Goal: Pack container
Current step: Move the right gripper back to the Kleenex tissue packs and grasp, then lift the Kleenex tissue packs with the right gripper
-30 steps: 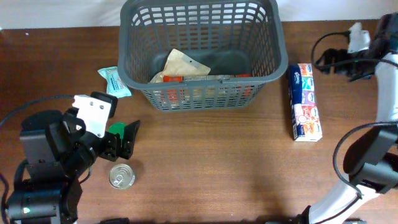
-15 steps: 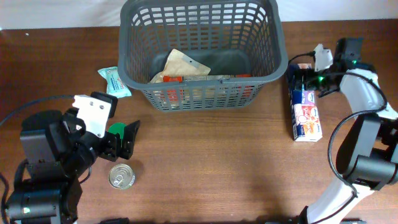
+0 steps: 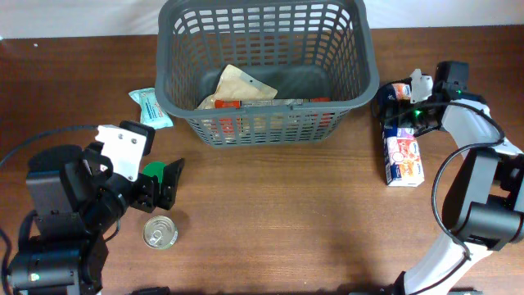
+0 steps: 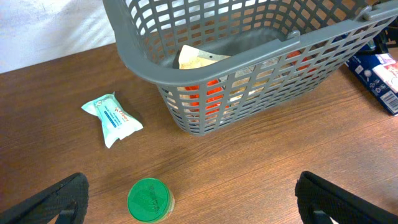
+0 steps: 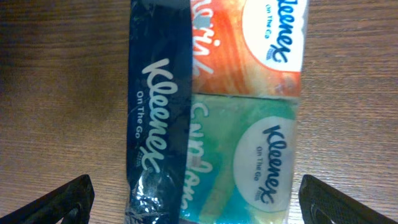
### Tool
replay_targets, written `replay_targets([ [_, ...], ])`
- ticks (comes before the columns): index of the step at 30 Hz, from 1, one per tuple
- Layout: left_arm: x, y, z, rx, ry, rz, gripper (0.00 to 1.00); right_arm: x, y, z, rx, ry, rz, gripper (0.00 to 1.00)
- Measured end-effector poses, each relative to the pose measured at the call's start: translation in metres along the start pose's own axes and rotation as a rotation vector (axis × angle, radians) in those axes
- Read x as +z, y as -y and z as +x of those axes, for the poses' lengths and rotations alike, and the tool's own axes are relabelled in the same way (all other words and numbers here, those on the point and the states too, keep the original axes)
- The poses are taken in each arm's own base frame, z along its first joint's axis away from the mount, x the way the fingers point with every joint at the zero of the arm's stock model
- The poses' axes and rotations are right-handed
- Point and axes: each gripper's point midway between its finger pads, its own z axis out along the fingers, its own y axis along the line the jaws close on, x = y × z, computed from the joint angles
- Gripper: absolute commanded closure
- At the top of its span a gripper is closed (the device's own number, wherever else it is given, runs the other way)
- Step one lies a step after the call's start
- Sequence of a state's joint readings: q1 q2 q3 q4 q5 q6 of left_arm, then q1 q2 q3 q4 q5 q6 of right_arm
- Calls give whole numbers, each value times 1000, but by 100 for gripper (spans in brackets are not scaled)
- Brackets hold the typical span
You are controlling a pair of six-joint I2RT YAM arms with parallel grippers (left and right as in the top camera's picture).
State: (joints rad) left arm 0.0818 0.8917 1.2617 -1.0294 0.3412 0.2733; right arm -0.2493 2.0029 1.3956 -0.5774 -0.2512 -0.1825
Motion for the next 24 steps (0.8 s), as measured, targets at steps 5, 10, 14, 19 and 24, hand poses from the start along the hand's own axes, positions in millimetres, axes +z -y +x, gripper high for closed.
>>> replay_targets([
  [5,0,0,0,0,0,0,1,12,-7,9,-10,-41,-8,1],
  [10,0,0,0,0,0,0,1,21,-6,17,-8,-75,0,8],
  [14,0,0,0,0,0,0,1,21,-4,19,-8,-82,15,20],
  [19,0,0,0,0,0,0,1,21,-3,22,1,-94,20,27],
  [24,0,0,0,0,0,0,1,21,-3,24,43,-102,24,40],
])
